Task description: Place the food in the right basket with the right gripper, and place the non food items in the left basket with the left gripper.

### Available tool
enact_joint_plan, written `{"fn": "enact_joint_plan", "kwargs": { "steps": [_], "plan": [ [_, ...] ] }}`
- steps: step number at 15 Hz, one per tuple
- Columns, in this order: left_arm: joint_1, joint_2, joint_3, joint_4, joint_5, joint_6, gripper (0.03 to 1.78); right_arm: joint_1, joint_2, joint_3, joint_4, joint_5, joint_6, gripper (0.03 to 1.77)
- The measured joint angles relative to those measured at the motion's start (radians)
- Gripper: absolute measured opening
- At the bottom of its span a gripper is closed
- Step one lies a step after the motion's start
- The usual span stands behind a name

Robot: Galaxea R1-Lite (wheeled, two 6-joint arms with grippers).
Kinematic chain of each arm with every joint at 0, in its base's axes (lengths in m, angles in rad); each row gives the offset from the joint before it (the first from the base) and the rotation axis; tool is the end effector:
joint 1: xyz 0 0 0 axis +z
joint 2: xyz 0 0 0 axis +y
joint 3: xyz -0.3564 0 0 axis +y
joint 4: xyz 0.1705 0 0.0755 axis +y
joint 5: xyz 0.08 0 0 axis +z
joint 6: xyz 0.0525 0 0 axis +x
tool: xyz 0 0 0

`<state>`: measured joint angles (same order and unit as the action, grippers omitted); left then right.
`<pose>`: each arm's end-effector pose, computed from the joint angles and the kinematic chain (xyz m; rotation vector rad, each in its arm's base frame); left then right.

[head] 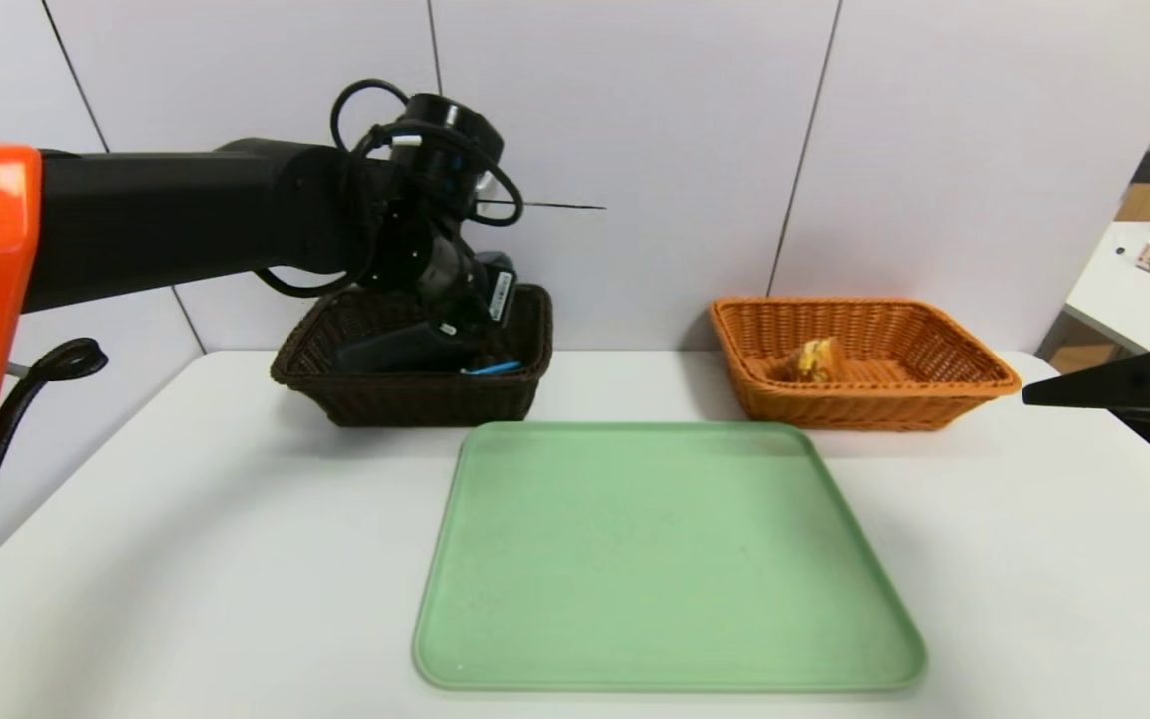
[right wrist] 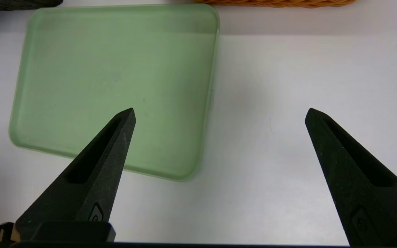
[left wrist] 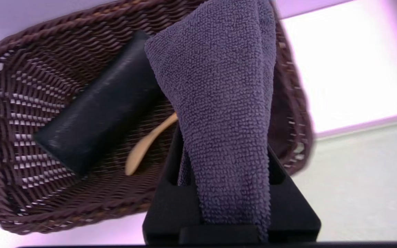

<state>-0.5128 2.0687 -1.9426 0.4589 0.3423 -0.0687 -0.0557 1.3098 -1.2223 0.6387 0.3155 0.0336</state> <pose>0.4067 -0.2087 0.2951 0.1759 0.5377 -0.1470 0.1822 0.0062 0.3184 0.1664 0.7200 0.2363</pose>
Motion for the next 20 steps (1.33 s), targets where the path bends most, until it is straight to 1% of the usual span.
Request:
{"fn": "enact_joint_plan", "kwargs": {
  "steps": [3,5,6,9,12,16,20],
  "plan": [
    [0.037,0.024,0.000,-0.004,-0.010,0.001,0.37,0.004,0.010,0.000,-0.002,0.001,0.000,1.70],
    [0.047,0.052,0.000,-0.012,-0.013,-0.005,0.37,0.005,0.014,0.001,-0.013,0.001,0.002,1.70],
    [0.048,0.067,0.000,-0.016,-0.014,-0.015,0.41,0.005,0.016,0.004,-0.014,0.001,0.002,1.70],
    [0.049,0.088,0.000,-0.030,-0.026,-0.040,0.82,0.005,0.016,0.007,-0.014,0.000,0.003,1.70],
    [0.049,0.088,-0.001,-0.048,-0.027,-0.037,1.10,0.005,0.017,0.010,-0.021,0.001,0.004,1.70],
    [0.049,0.070,-0.001,-0.070,-0.027,-0.033,1.34,0.005,0.016,0.013,-0.021,0.001,0.005,1.70],
    [0.048,0.028,-0.001,-0.072,-0.026,-0.032,1.49,0.005,0.011,0.015,-0.021,0.001,0.006,1.70]
  ]
}}
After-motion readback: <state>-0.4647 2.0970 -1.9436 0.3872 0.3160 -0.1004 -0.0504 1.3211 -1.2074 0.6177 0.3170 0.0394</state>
